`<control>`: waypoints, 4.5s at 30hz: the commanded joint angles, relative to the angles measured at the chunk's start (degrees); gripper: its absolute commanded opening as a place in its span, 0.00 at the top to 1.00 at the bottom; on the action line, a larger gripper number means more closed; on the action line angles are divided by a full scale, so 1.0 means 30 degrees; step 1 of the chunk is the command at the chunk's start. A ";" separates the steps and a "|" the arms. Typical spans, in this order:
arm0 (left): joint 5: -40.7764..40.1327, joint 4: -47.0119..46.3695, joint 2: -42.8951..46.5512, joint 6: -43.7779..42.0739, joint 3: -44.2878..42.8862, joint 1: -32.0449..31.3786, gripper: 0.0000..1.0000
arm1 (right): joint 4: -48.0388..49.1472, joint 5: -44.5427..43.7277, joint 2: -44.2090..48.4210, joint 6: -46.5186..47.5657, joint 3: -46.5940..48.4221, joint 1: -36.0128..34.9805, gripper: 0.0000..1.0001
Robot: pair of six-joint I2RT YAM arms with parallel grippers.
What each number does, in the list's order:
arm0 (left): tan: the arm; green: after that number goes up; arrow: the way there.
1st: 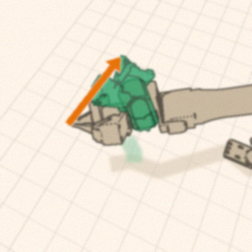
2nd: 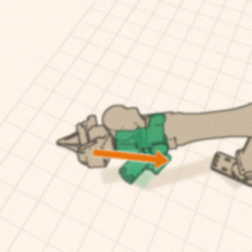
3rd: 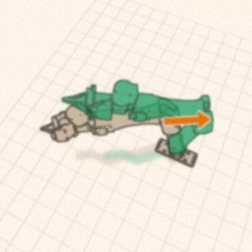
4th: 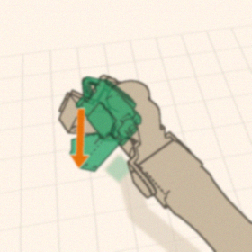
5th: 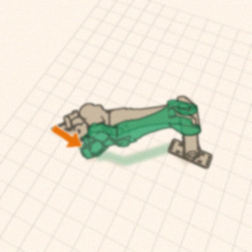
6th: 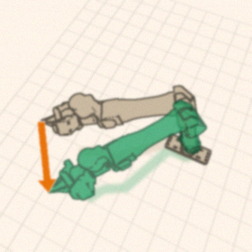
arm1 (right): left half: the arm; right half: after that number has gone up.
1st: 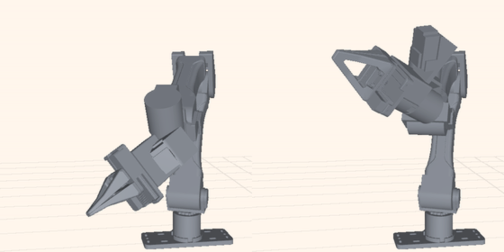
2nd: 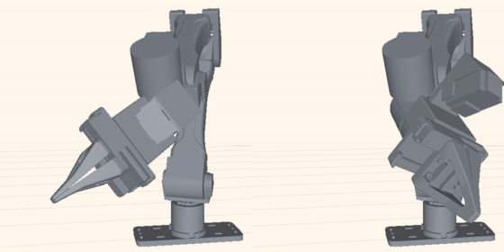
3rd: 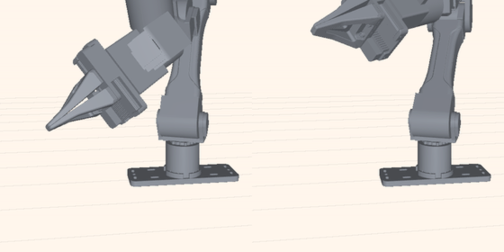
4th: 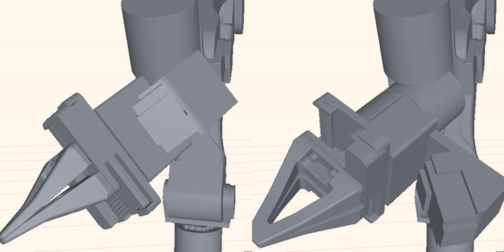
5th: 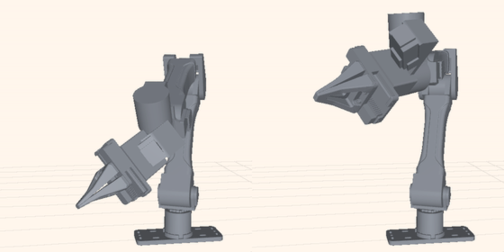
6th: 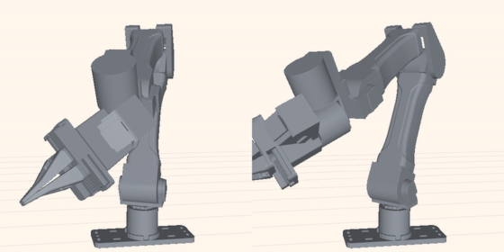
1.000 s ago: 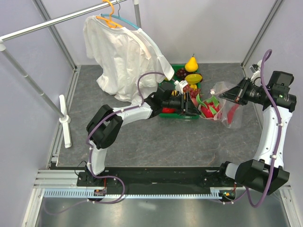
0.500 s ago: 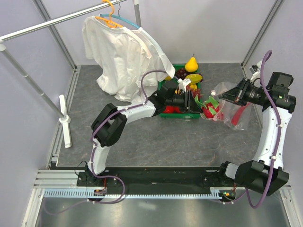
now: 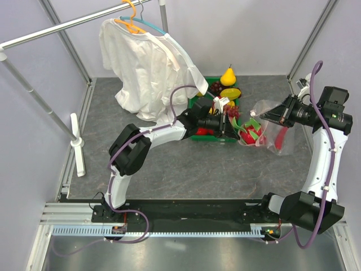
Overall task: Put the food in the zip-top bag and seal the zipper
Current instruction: Adjust the zipper food storage bag at the center of the board, then pick up the fake fruit from the bin, then place the fake fruit in the zipper food storage bag.
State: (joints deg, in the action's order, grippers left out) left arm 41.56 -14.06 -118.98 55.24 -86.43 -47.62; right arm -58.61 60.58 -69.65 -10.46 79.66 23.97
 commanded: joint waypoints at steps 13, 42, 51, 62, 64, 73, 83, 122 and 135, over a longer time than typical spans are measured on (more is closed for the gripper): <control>0.3986 0.9962 0.2393 -0.6578 -0.7458 -0.0505 0.98 | -0.3693 -0.9967 0.2767 0.8580 0.2944 0.0009 1.00; -0.6676 1.6867 0.6991 -2.3001 -0.6965 0.0461 0.00 | -0.4253 -1.0582 0.1361 0.7149 0.3180 0.0009 1.00; -1.0715 1.7403 0.5591 -2.7174 -0.3912 0.0754 0.10 | -0.3989 -1.0026 0.1711 0.5684 0.4327 0.0009 1.00; -1.3002 1.7460 -0.0035 -2.6764 -0.7369 0.0960 0.08 | -0.3638 -0.9499 0.2093 0.5244 0.3419 0.0009 1.00; -1.3384 1.7666 -0.0795 -2.6880 -0.7604 0.0989 0.08 | -0.3637 -0.9470 0.2093 0.5244 0.3389 0.0009 1.00; -1.4995 1.7784 -0.2292 -2.6911 -0.7954 0.1135 0.09 | -0.3433 -0.9001 0.1975 0.5127 0.3154 0.0009 1.00; -1.3944 1.8867 -0.2881 -2.7292 -0.8541 0.1135 0.20 | -0.3344 -0.8913 0.2005 0.5215 0.3038 0.0009 1.00; -0.6149 1.7930 0.2014 -2.3161 -1.5107 -0.4782 0.27 | -0.2407 -0.6803 0.2268 0.4599 0.1573 0.0009 1.00; -0.7142 1.7874 0.4967 -2.4649 -1.0893 -0.3027 0.00 | -0.1646 -0.8880 0.2092 0.4512 0.0636 0.0009 1.00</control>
State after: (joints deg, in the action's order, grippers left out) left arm 20.62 41.41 -112.07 -15.09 -124.51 -60.55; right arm -66.61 37.78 -63.70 2.96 81.97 23.94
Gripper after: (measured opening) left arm 0.993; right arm 0.010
